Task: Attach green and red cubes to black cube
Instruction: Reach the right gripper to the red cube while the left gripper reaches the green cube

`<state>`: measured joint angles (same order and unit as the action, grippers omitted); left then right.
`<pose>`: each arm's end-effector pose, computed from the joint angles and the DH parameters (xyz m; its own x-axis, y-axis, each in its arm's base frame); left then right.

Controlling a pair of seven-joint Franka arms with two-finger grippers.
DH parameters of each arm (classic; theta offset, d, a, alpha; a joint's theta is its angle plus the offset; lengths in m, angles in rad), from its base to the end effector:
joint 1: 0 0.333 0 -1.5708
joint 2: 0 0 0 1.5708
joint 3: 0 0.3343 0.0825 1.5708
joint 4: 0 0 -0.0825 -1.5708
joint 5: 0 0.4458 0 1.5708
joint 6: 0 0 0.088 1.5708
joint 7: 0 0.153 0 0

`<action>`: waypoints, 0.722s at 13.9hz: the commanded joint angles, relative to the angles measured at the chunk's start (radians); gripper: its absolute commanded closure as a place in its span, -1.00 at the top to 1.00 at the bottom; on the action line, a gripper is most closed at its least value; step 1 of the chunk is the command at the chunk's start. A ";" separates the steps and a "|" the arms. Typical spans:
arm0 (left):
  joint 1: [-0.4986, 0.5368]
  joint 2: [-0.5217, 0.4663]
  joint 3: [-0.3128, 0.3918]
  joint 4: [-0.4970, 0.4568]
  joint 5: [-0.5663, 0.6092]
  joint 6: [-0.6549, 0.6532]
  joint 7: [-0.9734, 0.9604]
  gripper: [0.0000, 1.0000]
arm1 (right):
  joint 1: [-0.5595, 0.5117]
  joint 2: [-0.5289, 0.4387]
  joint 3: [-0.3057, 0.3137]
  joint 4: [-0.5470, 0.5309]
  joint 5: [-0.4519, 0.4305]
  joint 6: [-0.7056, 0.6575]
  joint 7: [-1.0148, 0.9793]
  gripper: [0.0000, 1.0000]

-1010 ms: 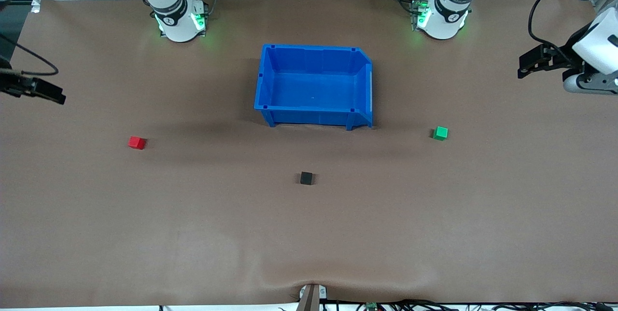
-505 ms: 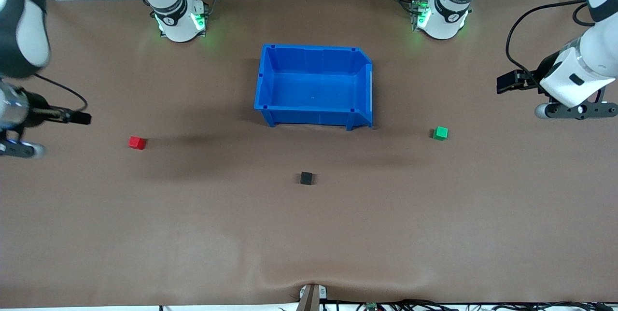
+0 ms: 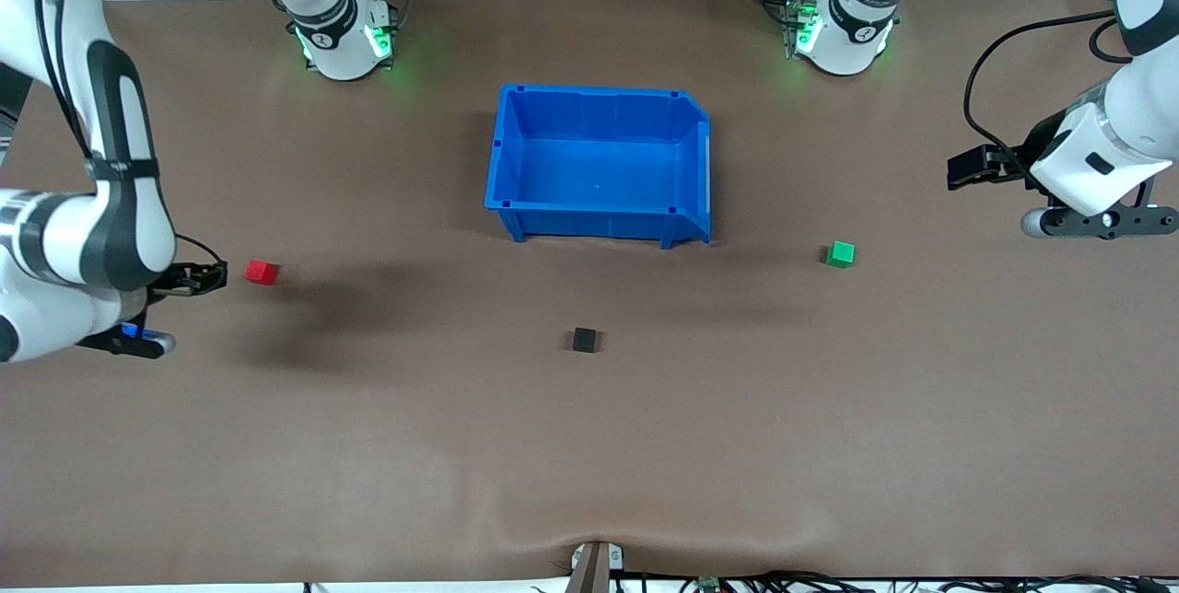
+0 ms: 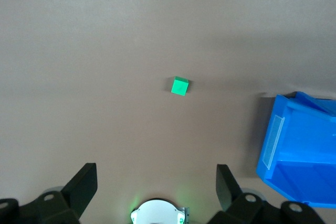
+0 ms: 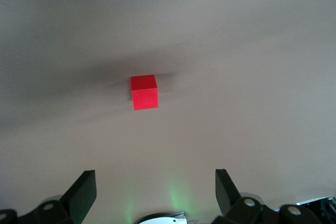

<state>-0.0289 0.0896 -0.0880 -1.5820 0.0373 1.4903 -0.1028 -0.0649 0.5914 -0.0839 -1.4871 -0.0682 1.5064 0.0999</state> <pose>0.6195 -0.0650 0.5297 0.9843 -0.0104 -0.1760 -0.0190 -0.9987 -0.0476 0.6679 -0.1055 0.2456 0.8160 -0.2402 -0.5258 -0.1829 -0.9701 0.1594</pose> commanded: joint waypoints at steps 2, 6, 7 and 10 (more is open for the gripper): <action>-0.003 0.050 -0.002 -0.076 0.010 0.019 -0.017 1.00 | -0.029 0.057 -0.014 -0.054 0.123 0.149 0.008 1.00; 0.007 0.048 -0.002 -0.266 0.016 0.221 -0.018 1.00 | -0.030 0.076 -0.019 -0.144 0.113 0.337 -0.011 1.00; 0.007 0.048 -0.004 -0.311 0.016 0.281 -0.018 1.00 | -0.030 0.082 -0.019 -0.153 0.110 0.337 -0.018 0.99; 0.004 0.097 -0.004 -0.403 0.016 0.463 -0.018 1.00 | -0.027 0.085 -0.017 -0.195 0.110 0.336 -0.022 0.63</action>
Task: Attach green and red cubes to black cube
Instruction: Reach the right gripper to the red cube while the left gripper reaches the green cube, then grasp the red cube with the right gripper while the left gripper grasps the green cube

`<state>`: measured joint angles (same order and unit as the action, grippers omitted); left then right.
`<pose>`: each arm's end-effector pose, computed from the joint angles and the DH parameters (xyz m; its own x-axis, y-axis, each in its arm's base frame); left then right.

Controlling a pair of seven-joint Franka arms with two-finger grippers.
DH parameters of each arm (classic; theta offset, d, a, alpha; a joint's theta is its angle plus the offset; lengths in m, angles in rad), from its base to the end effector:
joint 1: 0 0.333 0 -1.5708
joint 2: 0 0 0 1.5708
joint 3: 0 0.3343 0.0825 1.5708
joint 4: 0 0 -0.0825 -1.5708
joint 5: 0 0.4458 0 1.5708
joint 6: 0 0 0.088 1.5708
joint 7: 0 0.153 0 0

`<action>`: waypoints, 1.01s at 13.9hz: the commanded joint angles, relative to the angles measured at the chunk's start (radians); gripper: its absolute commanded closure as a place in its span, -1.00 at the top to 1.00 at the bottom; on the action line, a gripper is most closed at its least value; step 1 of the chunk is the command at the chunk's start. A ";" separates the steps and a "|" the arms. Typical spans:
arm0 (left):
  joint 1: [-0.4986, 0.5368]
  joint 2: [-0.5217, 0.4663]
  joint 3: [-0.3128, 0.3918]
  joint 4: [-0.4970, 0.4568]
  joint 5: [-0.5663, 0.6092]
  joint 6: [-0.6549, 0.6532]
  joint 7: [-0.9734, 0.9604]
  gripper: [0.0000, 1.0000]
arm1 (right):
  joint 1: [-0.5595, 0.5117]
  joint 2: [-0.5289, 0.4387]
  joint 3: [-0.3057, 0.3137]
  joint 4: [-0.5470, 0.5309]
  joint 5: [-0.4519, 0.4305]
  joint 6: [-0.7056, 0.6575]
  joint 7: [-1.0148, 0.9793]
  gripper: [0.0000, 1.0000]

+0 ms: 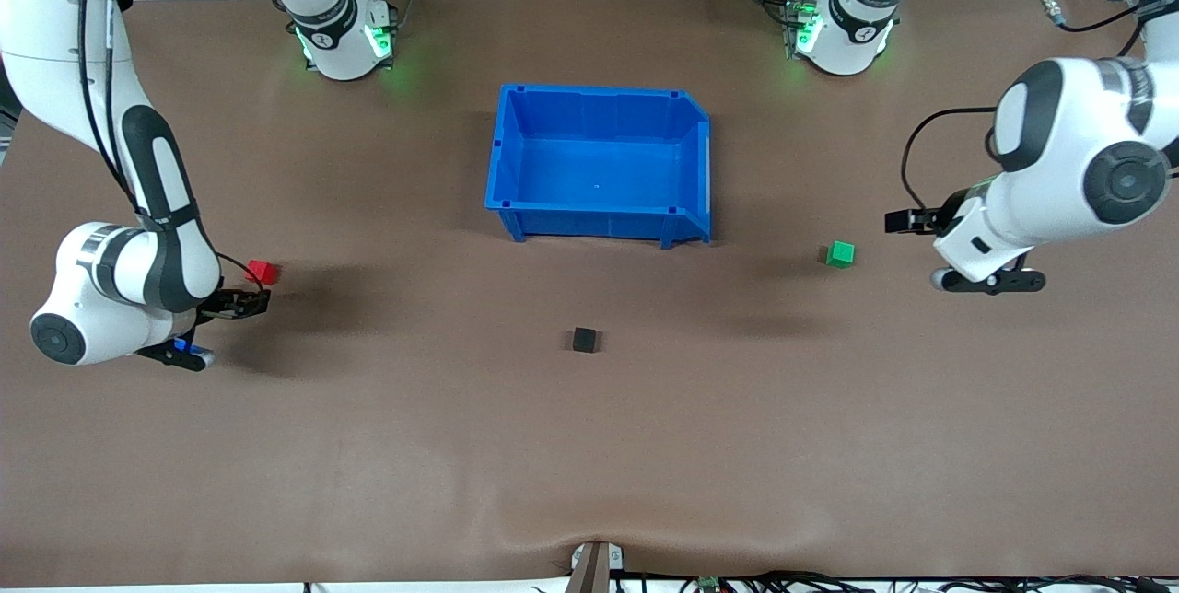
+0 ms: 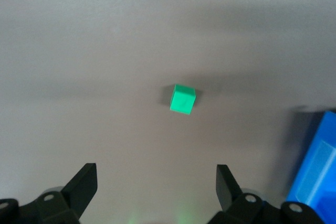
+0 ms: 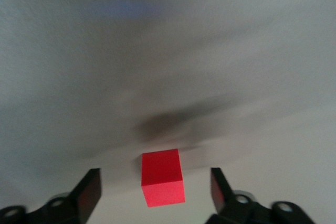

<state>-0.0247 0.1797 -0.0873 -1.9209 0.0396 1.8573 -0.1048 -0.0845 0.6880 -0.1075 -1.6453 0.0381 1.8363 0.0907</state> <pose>0.6127 -0.0633 0.3238 0.9714 -0.0176 -0.2370 -0.0287 -0.9986 -0.0436 0.6495 -0.1201 0.1163 0.8399 -0.2766 -0.4670 -0.2697 -0.9593 0.0832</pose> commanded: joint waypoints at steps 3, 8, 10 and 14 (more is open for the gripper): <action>-0.003 0.089 -0.006 -0.110 0.014 0.238 -0.009 1.00 | -0.008 -0.013 0.006 -0.067 0.003 0.006 -0.016 -0.12; -0.020 0.177 -0.008 -0.199 0.016 0.456 0.008 1.00 | -0.001 -0.018 0.008 -0.004 0.020 -0.029 0.056 -1.00; -0.047 0.216 -0.008 -0.201 0.016 0.480 0.011 1.00 | 0.026 -0.019 0.014 0.053 0.113 -0.066 0.229 -1.00; -0.046 0.259 -0.012 -0.201 0.112 0.484 0.011 1.00 | 0.141 -0.018 0.018 0.174 0.380 -0.137 0.755 -1.00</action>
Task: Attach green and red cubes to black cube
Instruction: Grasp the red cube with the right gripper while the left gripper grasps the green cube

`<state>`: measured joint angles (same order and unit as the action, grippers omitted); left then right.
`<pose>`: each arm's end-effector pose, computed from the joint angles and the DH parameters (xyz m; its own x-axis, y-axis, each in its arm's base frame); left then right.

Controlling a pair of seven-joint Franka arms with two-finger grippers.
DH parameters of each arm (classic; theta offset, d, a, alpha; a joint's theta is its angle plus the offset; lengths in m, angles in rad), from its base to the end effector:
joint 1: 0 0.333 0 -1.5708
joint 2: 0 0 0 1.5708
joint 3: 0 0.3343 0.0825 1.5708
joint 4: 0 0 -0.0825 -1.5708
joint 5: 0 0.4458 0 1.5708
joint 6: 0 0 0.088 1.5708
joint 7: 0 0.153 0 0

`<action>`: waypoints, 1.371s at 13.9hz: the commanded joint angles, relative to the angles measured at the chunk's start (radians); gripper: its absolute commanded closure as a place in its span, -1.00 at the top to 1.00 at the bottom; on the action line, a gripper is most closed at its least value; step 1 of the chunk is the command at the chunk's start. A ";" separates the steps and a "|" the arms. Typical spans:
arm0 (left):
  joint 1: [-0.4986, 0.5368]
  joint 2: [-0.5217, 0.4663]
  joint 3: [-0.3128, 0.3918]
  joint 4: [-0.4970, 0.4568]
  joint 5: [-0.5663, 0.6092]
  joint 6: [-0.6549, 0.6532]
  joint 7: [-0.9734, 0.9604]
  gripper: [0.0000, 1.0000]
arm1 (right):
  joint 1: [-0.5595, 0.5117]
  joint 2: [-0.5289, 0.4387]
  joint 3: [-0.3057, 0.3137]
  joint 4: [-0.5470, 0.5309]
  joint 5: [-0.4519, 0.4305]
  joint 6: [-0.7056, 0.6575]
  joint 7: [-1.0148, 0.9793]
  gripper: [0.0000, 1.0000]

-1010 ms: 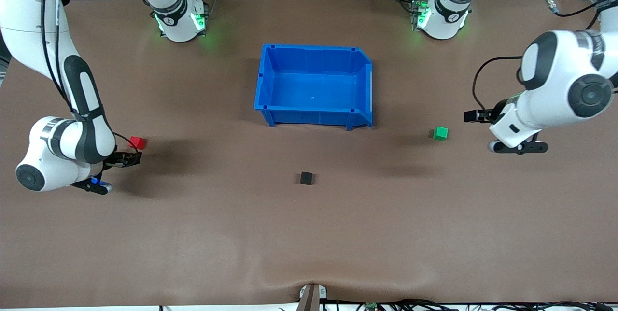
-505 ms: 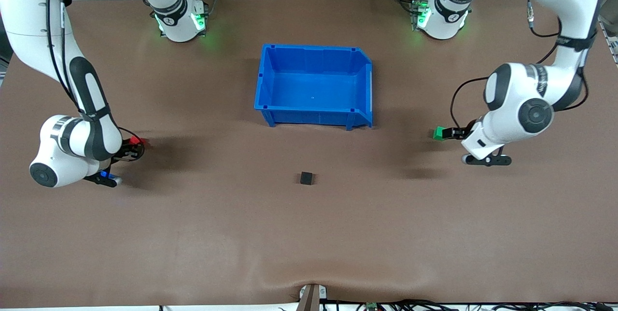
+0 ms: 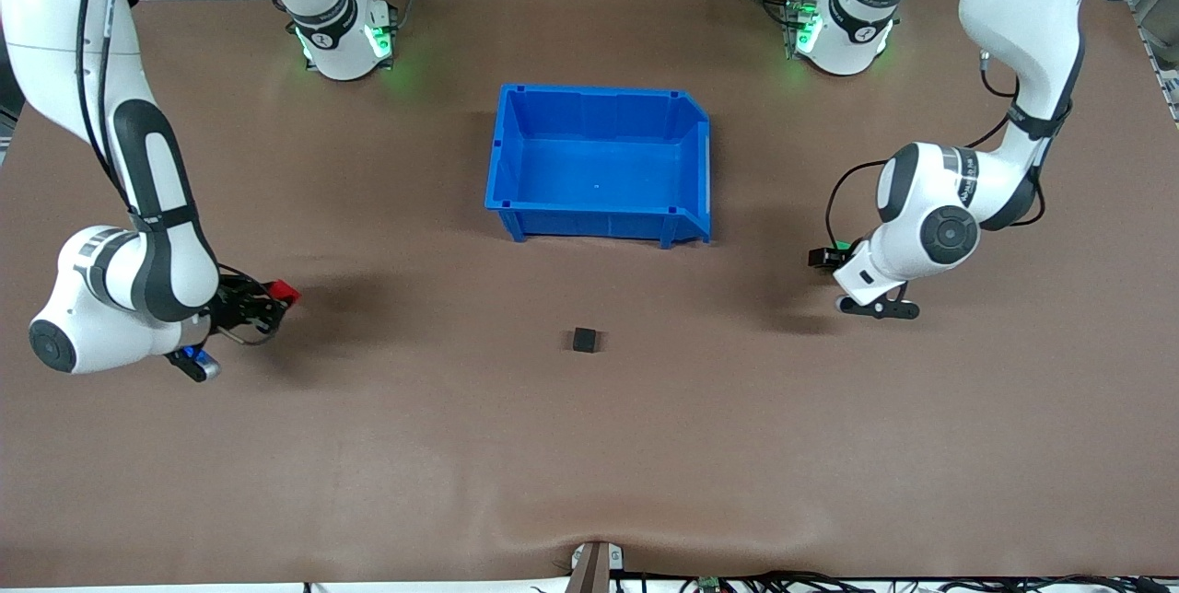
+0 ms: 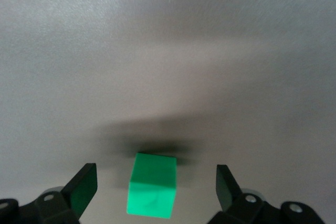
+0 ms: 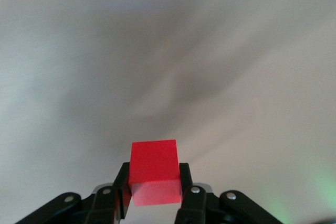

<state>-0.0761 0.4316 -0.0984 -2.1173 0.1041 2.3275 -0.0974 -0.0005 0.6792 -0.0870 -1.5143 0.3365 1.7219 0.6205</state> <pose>0.5765 -0.1002 0.1111 0.9661 -0.1442 -0.2141 -0.1558 -0.9870 -0.0383 0.6990 -0.0106 0.1773 0.5663 -0.6575 -0.4971 -0.7205 -0.6878 0.0889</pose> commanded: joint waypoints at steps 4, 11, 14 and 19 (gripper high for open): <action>-0.001 0.015 -0.001 -0.006 0.048 0.013 -0.015 0.43 | 0.192 -0.003 -0.002 0.077 0.261 0.149 0.658 -1.00; -0.019 0.009 -0.001 -0.007 0.048 0.010 -0.125 -1.00 | 0.361 0.085 0.093 0.077 0.368 0.588 0.970 -1.00; -0.017 -0.013 -0.003 0.022 0.036 0.004 -0.227 -1.00 | 0.392 0.146 0.145 0.077 0.368 0.721 1.022 -1.00; -0.031 -0.005 -0.064 0.151 0.034 0.001 -0.667 -1.00 | 0.442 0.183 0.164 0.080 0.366 0.775 1.085 -1.00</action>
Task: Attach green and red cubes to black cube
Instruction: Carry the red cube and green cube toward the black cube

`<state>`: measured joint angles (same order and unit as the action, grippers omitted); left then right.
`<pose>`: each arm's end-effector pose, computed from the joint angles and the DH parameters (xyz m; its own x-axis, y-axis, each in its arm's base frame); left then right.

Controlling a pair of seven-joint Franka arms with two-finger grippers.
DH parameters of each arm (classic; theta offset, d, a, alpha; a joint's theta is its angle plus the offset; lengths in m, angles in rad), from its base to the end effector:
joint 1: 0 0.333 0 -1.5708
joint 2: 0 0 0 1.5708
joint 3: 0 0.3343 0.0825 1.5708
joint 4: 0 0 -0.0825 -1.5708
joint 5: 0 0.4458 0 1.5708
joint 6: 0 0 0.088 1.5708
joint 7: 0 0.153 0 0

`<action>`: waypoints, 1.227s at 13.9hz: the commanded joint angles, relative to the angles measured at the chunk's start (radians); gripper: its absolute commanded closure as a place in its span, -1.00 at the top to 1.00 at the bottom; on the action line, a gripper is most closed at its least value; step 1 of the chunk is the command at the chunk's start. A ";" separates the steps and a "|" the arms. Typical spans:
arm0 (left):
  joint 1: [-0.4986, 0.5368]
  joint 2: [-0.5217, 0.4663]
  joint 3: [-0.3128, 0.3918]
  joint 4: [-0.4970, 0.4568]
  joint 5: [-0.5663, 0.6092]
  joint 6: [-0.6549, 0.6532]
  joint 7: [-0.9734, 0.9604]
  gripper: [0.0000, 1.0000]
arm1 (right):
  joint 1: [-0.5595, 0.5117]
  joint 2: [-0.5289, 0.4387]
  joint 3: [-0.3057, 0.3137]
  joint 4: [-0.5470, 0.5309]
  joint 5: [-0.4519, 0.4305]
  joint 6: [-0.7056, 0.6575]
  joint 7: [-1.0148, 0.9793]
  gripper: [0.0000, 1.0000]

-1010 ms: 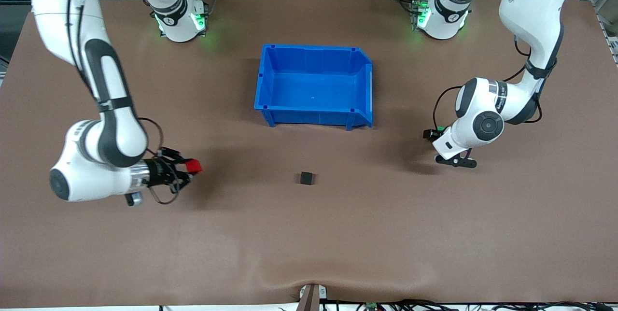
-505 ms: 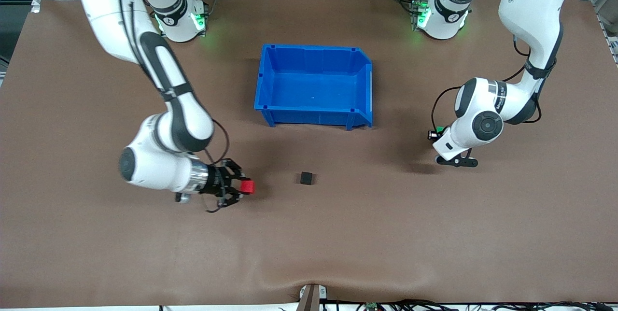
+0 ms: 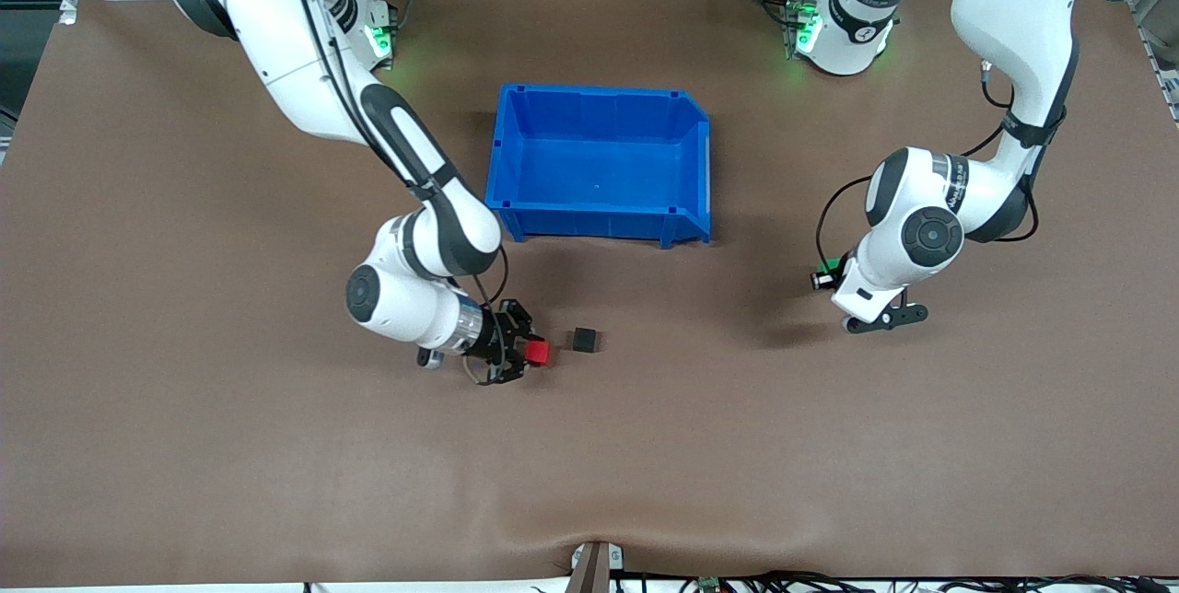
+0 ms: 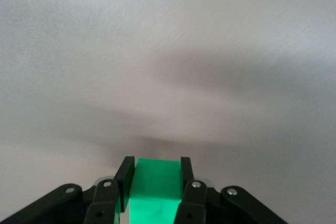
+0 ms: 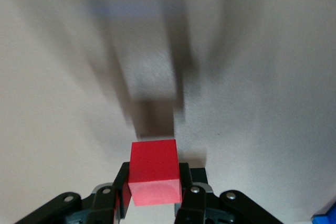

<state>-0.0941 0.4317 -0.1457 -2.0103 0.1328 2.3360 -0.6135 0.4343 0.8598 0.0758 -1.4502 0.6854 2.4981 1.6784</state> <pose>0.6201 -0.1473 0.1555 0.9562 0.2850 -0.0672 0.2797 -0.9569 -0.0782 0.7058 0.3999 0.1213 -0.1369 -0.8481 -0.5118 -0.9894 0.1419 0.0296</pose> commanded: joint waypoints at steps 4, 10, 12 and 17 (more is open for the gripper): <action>-0.074 0.073 -0.049 0.215 0.004 -0.009 -0.609 -1.00 | 0.034 0.012 0.001 0.013 0.011 -0.001 0.040 -1.00; -0.235 0.260 -0.048 0.488 0.004 -0.007 -1.111 -1.00 | 0.067 0.033 0.001 0.014 0.016 0.002 0.040 -1.00; -0.266 0.295 -0.048 0.548 0.004 0.002 -1.248 -1.00 | 0.070 0.039 0.001 0.017 0.013 0.002 0.040 -0.77; -0.286 0.326 -0.049 0.591 0.002 0.029 -1.497 -1.00 | 0.038 -0.004 -0.001 0.042 -0.044 -0.033 0.027 1.00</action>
<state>-0.3751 0.7326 -0.1991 -1.4530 0.1325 2.3556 -2.0328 0.4947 0.8833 0.0748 -1.4330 0.6742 2.4989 1.7026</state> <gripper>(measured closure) 0.604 0.273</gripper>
